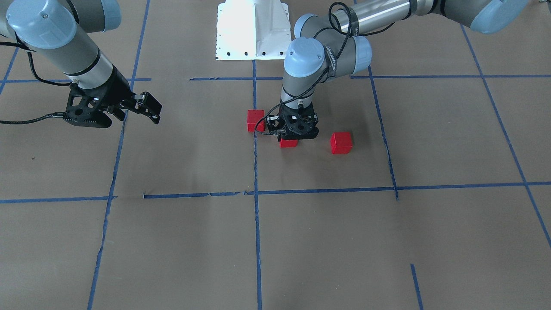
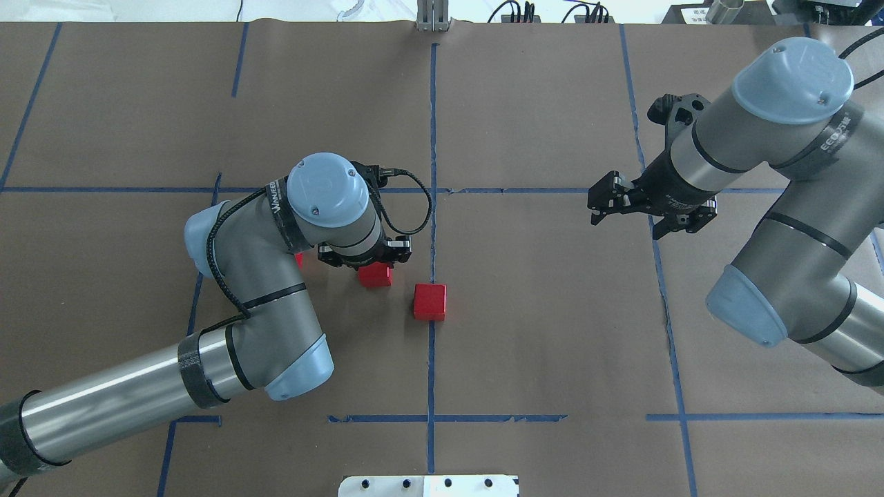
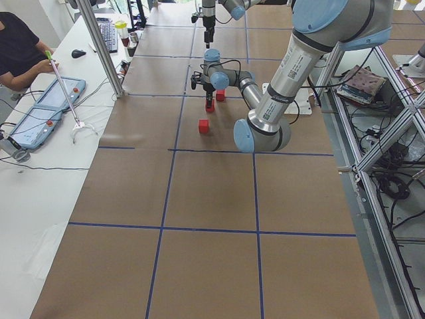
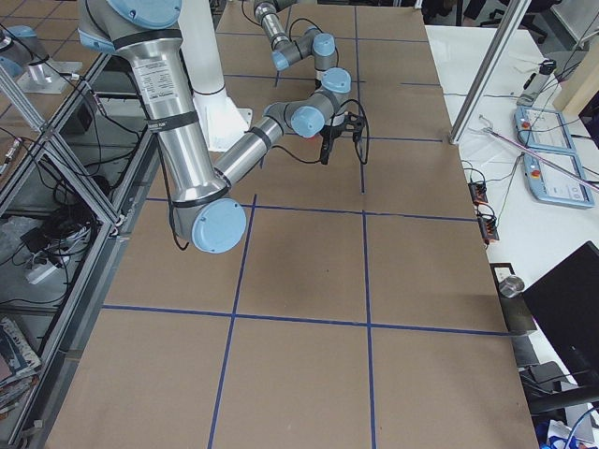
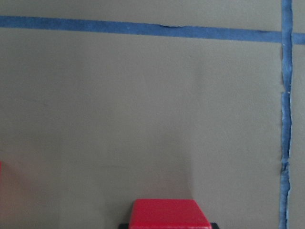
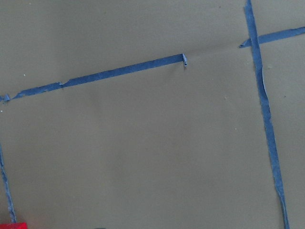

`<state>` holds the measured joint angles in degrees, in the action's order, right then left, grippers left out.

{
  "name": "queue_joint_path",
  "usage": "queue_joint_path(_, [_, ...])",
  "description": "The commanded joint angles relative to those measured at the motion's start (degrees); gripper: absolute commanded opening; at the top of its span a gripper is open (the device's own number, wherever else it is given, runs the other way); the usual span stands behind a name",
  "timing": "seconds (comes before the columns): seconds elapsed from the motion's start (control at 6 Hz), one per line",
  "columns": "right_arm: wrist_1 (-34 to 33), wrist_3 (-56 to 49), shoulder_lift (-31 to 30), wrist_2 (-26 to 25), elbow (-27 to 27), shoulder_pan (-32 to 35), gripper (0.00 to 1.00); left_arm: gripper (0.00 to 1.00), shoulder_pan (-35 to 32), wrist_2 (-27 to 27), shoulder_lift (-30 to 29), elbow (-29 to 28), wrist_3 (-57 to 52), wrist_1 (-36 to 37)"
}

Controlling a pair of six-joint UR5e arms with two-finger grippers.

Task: Form red blocks into L shape at center
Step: 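Set the held cube down just beyond the placed cube, farther from the robot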

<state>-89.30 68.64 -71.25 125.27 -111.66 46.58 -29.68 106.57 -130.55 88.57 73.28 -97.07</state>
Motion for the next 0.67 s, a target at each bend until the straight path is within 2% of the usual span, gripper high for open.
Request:
queue_joint_path(0.0, [0.00, 0.00, -0.03, 0.06, -0.31, 0.00, 1.00, 0.00, 0.06, -0.14, -2.23, -0.32, 0.20, 0.13])
queue_joint_path(0.33, [0.00, -0.17, 0.24, -0.03, -0.05, -0.61, 1.00, 0.00, 0.85, -2.05, -8.99, -6.88, -0.24, 0.04])
queue_joint_path(0.5, [0.09, -0.17, 0.41, -0.03, 0.04, -0.88, 1.00, 0.00, 1.29, -3.03, -10.24, -7.79, -0.50, -0.05])
